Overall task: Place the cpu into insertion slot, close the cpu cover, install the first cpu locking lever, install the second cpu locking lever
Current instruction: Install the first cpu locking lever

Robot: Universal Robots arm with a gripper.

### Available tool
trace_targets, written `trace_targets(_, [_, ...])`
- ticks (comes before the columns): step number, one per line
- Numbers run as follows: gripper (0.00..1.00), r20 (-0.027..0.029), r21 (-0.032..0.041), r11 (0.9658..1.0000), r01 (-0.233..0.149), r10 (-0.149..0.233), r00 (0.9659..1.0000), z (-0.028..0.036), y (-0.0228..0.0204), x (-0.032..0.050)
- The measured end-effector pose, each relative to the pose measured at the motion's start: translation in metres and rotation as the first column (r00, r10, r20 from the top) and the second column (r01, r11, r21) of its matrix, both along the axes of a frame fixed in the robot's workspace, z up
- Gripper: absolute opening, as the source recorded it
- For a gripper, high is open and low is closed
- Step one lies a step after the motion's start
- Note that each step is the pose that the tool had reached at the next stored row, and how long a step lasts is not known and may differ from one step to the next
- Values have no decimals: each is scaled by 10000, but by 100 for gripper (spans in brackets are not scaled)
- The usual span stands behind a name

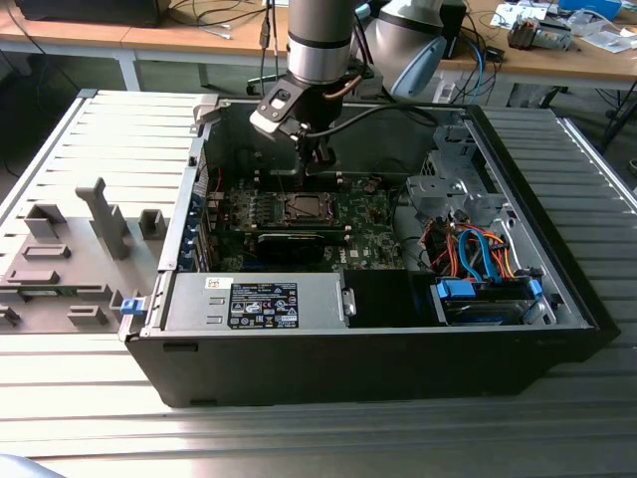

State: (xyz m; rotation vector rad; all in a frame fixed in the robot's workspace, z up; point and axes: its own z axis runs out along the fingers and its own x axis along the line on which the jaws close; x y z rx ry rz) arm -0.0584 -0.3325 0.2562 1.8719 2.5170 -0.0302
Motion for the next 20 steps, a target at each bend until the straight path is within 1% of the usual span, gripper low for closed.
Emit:
trace_targets(6, [11, 0, 0, 9995, -301, 301, 9995, 0, 0, 0])
trace_targets(20, [11, 0, 0, 9974, -724, 724, 9974, 0, 0, 0])
